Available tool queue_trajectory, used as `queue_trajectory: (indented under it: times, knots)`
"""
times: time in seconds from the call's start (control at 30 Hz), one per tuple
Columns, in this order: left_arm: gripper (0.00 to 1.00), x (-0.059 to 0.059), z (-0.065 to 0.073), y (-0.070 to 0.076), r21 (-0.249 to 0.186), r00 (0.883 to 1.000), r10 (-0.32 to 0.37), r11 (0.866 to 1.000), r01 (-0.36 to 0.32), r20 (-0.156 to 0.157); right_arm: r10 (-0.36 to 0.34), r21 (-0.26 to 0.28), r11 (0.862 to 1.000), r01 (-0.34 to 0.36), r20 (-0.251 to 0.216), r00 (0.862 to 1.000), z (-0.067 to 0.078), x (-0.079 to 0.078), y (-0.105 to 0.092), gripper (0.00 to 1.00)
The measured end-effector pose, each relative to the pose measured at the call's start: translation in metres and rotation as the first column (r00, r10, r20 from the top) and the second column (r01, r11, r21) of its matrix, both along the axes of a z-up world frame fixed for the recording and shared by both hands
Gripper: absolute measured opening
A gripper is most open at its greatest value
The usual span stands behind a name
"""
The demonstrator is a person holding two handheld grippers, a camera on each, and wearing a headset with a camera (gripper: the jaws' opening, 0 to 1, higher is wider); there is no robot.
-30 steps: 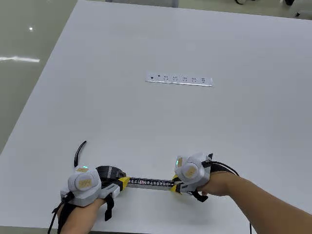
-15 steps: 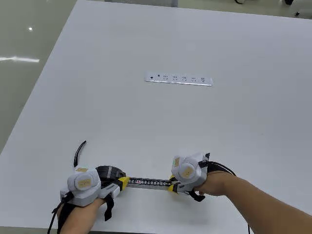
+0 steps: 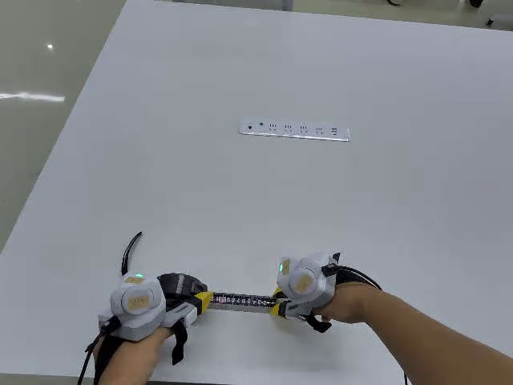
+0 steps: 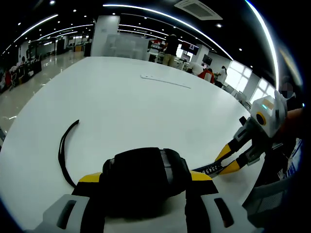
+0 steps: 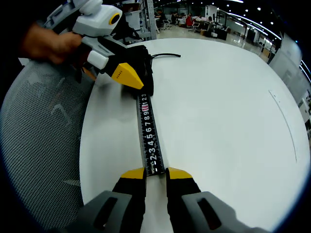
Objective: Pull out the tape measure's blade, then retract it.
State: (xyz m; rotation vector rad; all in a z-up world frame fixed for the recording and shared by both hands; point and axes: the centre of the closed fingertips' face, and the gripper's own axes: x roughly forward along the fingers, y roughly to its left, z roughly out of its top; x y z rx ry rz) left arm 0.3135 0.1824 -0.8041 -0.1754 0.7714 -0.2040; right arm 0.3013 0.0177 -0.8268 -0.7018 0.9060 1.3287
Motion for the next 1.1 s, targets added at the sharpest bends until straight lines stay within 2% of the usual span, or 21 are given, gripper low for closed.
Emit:
queue_trajectory:
  times: [1.1]
  knots:
    - [0.63,0.000,0.000,0.000,-0.005,1.000,0.006,1.000,-0.006,-0.006,-0.019,0.041,0.999,0.019,0.000,1.000,0.000,0.001,0.021,0.14]
